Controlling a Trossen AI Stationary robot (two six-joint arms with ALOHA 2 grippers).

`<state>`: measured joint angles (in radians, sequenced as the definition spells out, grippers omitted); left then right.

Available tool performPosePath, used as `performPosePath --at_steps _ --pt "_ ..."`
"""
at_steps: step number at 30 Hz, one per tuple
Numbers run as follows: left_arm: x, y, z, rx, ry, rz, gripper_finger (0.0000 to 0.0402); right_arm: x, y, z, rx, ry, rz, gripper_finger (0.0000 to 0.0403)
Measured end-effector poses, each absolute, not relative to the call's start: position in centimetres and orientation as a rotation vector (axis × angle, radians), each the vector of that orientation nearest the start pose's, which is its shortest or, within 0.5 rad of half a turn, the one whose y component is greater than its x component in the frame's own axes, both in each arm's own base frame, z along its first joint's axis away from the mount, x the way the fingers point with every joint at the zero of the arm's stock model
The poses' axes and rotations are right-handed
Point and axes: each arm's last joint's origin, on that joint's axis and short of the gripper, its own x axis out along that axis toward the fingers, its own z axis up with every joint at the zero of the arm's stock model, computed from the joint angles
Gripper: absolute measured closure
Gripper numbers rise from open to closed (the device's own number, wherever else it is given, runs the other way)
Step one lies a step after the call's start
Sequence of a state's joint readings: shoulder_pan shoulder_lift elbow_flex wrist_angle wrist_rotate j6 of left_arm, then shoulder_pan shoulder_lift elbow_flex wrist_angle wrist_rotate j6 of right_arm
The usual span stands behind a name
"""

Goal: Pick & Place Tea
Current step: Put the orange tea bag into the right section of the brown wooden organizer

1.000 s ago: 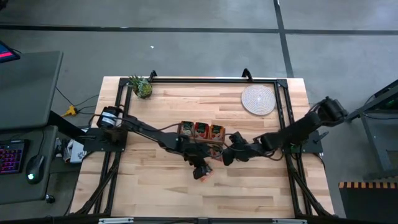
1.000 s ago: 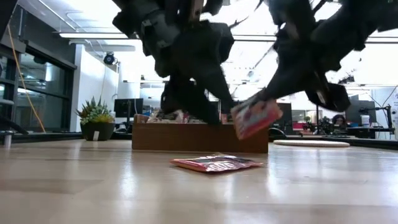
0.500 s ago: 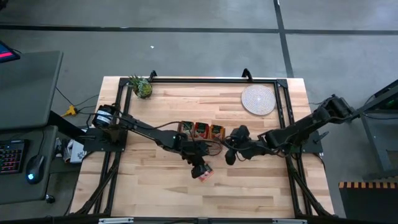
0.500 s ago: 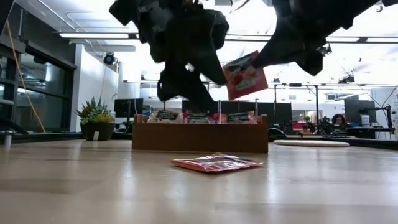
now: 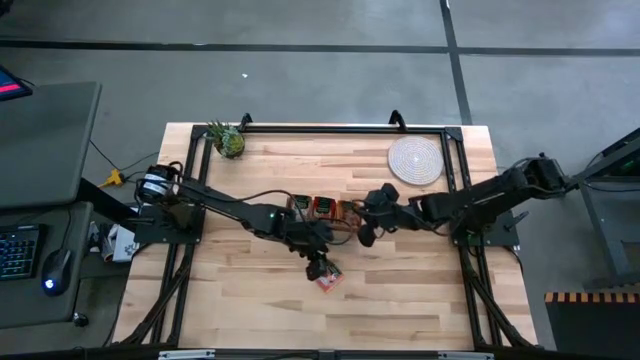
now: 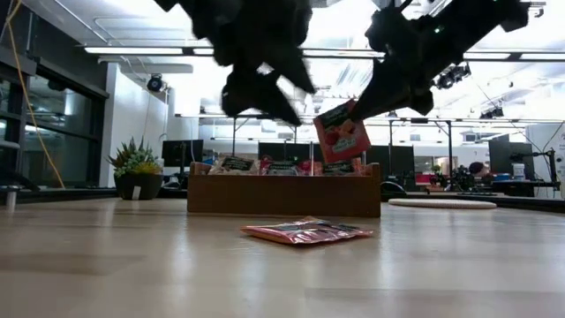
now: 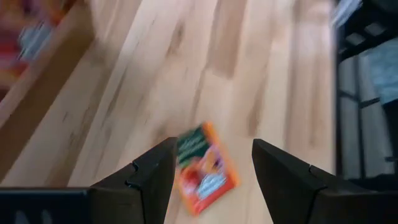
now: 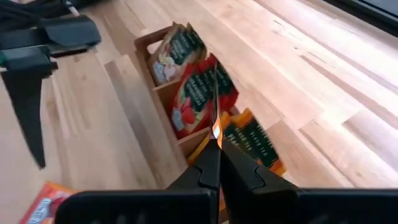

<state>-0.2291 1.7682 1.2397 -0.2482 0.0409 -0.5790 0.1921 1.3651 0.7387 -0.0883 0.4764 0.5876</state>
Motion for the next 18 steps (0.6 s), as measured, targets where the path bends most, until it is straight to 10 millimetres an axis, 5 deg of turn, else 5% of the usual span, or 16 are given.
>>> performPosePath --at_steps 18 --pt "36.3 -8.4 23.0 -0.45 0.842 0.035 0.0193 28.1 0.7 18.7 0.354 0.689 -0.368 0.0403"
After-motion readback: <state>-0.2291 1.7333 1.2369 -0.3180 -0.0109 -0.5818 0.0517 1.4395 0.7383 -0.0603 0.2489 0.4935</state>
